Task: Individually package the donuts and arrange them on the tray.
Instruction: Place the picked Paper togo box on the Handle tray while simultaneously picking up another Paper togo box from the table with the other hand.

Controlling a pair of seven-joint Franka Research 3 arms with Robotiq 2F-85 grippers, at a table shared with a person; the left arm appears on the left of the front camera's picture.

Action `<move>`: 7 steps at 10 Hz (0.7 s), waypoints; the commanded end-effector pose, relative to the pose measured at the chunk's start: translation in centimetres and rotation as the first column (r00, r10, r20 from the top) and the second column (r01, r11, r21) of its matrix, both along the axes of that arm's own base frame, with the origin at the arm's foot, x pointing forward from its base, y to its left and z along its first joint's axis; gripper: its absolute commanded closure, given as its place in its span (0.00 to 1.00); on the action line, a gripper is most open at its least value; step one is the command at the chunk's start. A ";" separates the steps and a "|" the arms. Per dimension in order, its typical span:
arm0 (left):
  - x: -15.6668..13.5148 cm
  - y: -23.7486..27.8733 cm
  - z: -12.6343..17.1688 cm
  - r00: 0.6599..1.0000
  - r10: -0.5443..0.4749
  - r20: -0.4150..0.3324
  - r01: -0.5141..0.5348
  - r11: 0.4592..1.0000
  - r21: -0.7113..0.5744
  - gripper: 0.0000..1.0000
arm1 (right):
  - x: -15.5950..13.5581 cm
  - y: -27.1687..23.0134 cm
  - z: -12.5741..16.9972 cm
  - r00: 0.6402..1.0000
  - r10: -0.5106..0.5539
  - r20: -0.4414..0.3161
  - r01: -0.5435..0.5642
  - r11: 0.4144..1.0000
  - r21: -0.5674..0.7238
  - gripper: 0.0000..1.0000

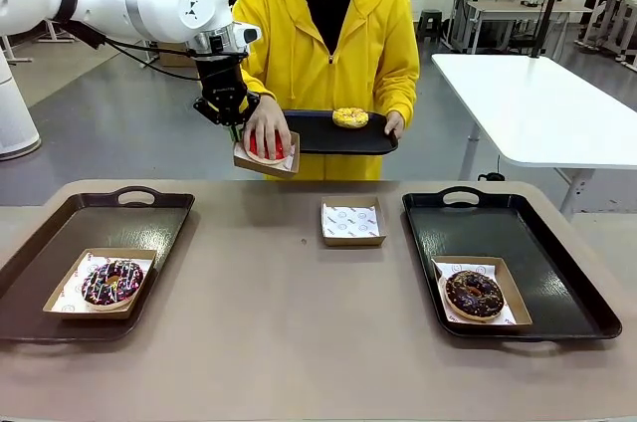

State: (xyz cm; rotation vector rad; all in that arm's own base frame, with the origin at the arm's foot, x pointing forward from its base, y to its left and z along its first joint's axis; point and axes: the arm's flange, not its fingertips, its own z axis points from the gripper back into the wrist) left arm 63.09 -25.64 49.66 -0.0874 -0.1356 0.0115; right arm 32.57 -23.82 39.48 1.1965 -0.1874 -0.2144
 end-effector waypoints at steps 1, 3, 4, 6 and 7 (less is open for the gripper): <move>-0.3 0.2 0.0 1.000 -0.010 0.009 0.010 1.000 -0.001 0.99 | -0.1 0.2 0.2 1.000 -0.011 -0.013 0.011 1.000 0.012 0.00; -0.3 0.2 0.0 1.000 -0.010 0.009 0.010 1.000 -0.001 0.99 | -0.1 0.2 0.2 1.000 -0.011 -0.013 0.011 1.000 0.012 0.00; -0.3 0.2 0.0 1.000 -0.010 0.009 0.010 1.000 -0.001 0.99 | -0.1 0.2 0.2 1.000 -0.011 -0.013 0.011 1.000 0.012 0.00; -0.3 0.2 0.0 1.000 -0.010 0.009 0.010 1.000 -0.001 0.99 | -0.1 0.2 0.2 1.000 -0.011 -0.013 0.011 1.000 0.012 0.00; -0.3 0.2 0.0 1.000 -0.010 0.009 0.010 1.000 -0.001 0.99 | -0.1 0.2 0.2 1.000 -0.011 -0.013 0.011 1.000 0.012 0.00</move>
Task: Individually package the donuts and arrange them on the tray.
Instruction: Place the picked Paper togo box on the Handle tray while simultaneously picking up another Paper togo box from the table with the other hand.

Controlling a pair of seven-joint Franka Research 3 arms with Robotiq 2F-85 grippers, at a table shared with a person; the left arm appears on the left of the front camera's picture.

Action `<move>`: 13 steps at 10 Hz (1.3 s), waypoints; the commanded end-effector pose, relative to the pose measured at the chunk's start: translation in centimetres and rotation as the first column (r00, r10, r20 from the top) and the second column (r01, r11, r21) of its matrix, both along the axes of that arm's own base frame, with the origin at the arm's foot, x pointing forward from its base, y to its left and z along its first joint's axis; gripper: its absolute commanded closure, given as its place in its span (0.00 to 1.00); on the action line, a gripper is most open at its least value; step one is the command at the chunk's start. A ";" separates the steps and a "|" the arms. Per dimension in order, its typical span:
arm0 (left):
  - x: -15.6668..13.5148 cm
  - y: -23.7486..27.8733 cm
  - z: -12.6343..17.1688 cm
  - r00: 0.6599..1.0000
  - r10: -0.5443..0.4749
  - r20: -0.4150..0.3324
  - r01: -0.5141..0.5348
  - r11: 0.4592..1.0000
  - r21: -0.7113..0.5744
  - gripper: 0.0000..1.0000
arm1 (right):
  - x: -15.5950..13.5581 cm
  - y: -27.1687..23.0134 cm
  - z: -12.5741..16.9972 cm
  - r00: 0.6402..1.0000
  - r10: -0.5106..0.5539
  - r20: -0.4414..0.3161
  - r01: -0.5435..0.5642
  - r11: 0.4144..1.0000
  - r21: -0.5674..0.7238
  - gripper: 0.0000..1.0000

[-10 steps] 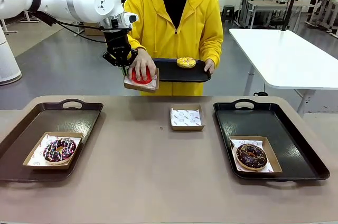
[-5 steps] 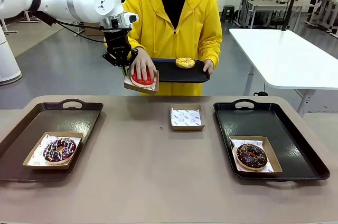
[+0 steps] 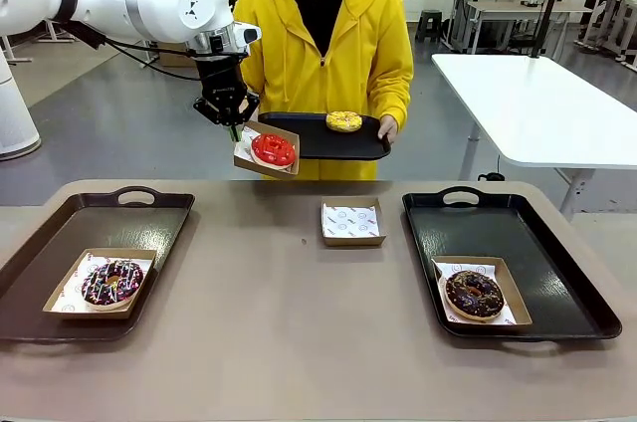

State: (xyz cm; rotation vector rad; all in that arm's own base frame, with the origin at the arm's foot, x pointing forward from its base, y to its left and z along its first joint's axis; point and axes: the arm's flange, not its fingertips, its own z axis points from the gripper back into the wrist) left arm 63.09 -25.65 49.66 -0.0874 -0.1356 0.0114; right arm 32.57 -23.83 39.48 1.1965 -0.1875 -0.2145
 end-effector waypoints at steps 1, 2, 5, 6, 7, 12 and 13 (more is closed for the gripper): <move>-0.3 0.2 0.0 1.000 -0.009 0.009 0.009 1.000 -0.001 0.99 | -0.1 0.2 0.2 1.000 -0.011 -0.013 0.011 1.000 0.012 0.00; -0.3 0.2 0.0 1.000 -0.009 0.009 0.009 1.000 -0.001 0.99 | -0.1 0.2 0.2 1.000 -0.011 -0.013 0.011 1.000 0.012 0.00; -0.3 0.2 0.0 1.000 -0.009 0.009 0.009 1.000 -0.001 0.99 | -0.1 0.2 0.2 1.000 -0.011 -0.013 0.011 1.000 0.012 0.00; 0.0 0.0 0.0 1.000 0.000 0.000 0.000 1.000 0.000 0.99 | 0.0 0.0 0.0 1.000 0.000 0.000 0.000 1.000 0.000 0.00; -0.4 1.5 0.7 0.998 -0.055 -0.003 0.055 0.998 -0.012 0.99 | 1.4 1.1 0.9 1.000 0.003 0.008 -0.002 1.000 -0.026 0.00; -5.1 10.8 2.5 0.997 -0.080 -0.002 0.080 0.997 -0.007 0.99 | 12.2 12.6 4.9 0.999 0.012 -0.044 -0.024 0.958 -0.285 0.00; -6.0 12.4 2.4 0.998 -0.067 -0.003 0.067 0.998 0.004 0.99 | 13.5 15.2 4.7 0.999 0.013 -0.047 -0.028 0.939 -0.344 0.00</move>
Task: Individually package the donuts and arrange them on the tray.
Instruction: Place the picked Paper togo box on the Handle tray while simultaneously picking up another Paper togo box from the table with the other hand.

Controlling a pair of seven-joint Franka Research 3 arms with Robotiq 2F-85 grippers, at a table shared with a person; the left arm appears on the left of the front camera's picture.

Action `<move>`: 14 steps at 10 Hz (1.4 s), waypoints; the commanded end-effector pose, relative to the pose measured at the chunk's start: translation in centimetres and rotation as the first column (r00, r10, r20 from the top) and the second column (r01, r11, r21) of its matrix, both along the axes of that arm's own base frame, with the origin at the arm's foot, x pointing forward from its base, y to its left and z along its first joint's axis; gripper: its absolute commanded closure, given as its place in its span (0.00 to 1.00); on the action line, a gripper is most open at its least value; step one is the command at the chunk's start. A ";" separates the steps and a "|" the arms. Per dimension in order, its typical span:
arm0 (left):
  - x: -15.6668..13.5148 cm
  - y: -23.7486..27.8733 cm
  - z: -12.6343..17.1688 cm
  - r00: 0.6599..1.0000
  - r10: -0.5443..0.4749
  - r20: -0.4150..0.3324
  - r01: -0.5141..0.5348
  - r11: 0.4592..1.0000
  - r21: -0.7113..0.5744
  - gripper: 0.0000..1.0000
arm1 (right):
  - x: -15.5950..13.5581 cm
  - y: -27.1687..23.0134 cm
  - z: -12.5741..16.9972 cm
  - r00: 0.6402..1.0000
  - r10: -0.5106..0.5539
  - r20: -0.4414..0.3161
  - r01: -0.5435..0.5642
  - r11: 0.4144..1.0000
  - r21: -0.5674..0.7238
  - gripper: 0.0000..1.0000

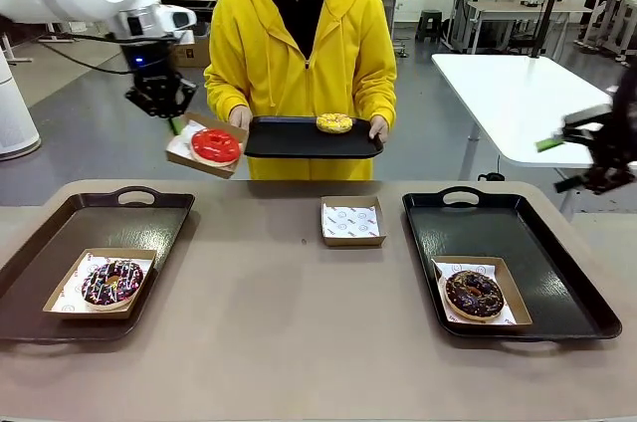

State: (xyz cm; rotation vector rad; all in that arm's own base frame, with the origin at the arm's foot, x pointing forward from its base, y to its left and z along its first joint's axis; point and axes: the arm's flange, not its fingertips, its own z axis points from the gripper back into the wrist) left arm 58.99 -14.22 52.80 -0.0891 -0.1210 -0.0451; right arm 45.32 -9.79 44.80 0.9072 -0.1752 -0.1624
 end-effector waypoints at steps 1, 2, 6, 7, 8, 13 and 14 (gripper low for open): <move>-2.8 2.5 -1.3 1.000 -0.005 0.009 0.005 1.000 0.010 0.99 | 1.7 3.8 -1.1 1.000 -0.016 -0.019 0.013 0.994 -0.112 0.00; -3.3 4.2 -1.9 1.000 -0.004 -0.003 0.004 0.999 0.032 0.99 | 2.7 6.6 -1.8 1.000 -0.003 -0.009 0.001 0.986 -0.167 0.00; -4.3 9.9 -4.3 0.999 0.048 -0.016 -0.047 0.999 0.018 0.99 | 3.6 12.3 -4.4 0.999 0.053 -0.010 -0.054 0.962 -0.267 0.00; -4.1 10.6 -4.3 0.998 0.053 -0.022 -0.052 0.998 0.023 0.99 | 3.6 12.2 -4.4 0.999 0.053 -0.012 -0.054 0.966 -0.251 0.00; -3.8 11.1 -4.4 0.998 0.051 -0.028 -0.050 0.998 0.039 0.99 | 3.7 12.5 -4.1 0.997 0.071 0.007 -0.067 0.967 -0.247 0.00; -3.7 10.1 -4.4 0.997 0.069 -0.044 -0.068 0.997 0.038 0.99 | 3.7 12.5 -4.1 0.997 0.071 0.007 -0.067 0.967 -0.247 0.00; -3.7 10.1 -4.4 0.997 0.069 -0.044 -0.068 0.997 0.038 0.99 | 3.7 12.5 -4.1 0.997 0.071 0.007 -0.067 0.967 -0.247 0.00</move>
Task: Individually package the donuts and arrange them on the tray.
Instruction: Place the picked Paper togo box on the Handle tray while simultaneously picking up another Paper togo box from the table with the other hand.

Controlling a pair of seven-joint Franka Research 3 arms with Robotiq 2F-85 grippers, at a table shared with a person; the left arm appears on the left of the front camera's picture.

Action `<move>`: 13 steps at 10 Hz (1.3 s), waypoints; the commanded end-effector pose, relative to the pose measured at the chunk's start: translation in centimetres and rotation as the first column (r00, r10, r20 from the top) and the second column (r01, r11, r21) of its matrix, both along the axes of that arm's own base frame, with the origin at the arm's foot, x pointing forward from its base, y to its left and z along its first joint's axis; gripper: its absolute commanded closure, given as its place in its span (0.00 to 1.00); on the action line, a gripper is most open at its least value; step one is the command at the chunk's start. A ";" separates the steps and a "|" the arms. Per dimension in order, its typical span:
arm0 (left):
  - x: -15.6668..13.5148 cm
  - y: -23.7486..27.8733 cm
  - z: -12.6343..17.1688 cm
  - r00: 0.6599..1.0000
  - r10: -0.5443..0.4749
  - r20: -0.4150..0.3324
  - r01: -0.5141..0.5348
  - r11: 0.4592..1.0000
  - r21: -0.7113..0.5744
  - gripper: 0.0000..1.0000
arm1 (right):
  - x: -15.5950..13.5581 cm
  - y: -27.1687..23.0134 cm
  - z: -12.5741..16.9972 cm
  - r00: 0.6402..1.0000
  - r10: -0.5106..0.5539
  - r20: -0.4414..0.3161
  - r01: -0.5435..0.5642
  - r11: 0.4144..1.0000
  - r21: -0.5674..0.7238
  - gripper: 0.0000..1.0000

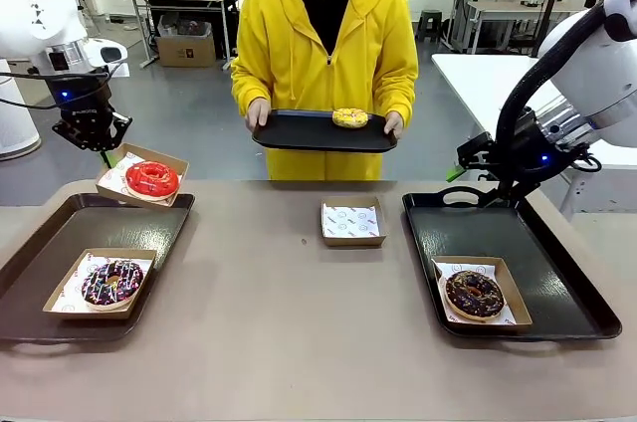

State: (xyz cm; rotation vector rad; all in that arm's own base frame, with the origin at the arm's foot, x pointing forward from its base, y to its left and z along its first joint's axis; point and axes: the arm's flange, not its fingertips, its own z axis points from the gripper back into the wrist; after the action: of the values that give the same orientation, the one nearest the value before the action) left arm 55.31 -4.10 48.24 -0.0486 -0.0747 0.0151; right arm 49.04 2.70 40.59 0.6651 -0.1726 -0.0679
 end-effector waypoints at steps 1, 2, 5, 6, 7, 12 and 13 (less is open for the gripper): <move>0.0 0.0 0.2 1.000 0.008 0.003 -0.008 1.000 -0.001 0.99 | 0.0 0.0 0.1 1.000 0.001 0.002 -0.001 1.000 0.000 0.00; 0.0 0.0 0.0 1.000 0.000 0.000 0.000 1.000 0.000 0.99 | 0.0 0.0 0.0 1.000 0.000 0.000 0.000 1.000 0.000 0.00; -0.2 3.0 -1.2 1.000 0.023 -0.010 -0.023 1.000 -0.005 0.99 | 4.0 6.1 1.7 0.995 0.052 -0.080 -0.067 0.976 -0.206 0.00; -0.1 3.9 -1.7 1.000 0.014 -0.013 -0.014 1.000 -0.006 0.99 | 5.5 8.2 1.9 0.993 0.064 -0.104 -0.089 0.963 -0.254 0.00; 0.3 5.2 -2.4 0.999 0.019 -0.037 -0.018 1.000 0.009 0.99 | 7.0 10.5 2.0 0.990 0.072 -0.123 -0.107 0.946 -0.307 0.00; 1.3 8.4 -5.7 0.997 0.033 -0.074 -0.024 0.993 0.117 0.99 | 11.7 18.2 -0.8 0.982 0.076 -0.175 -0.152 0.867 -0.475 0.00; 1.1 8.6 -6.0 0.995 0.057 -0.077 -0.047 0.991 0.129 0.99 | 12.4 19.0 -1.9 0.979 0.069 -0.191 -0.158 0.850 -0.503 0.00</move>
State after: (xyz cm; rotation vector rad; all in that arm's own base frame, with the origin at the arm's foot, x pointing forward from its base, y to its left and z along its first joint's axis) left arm 56.36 4.37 42.05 0.0445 0.0192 0.0351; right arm 59.89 20.77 38.81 0.1780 -0.0062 0.0584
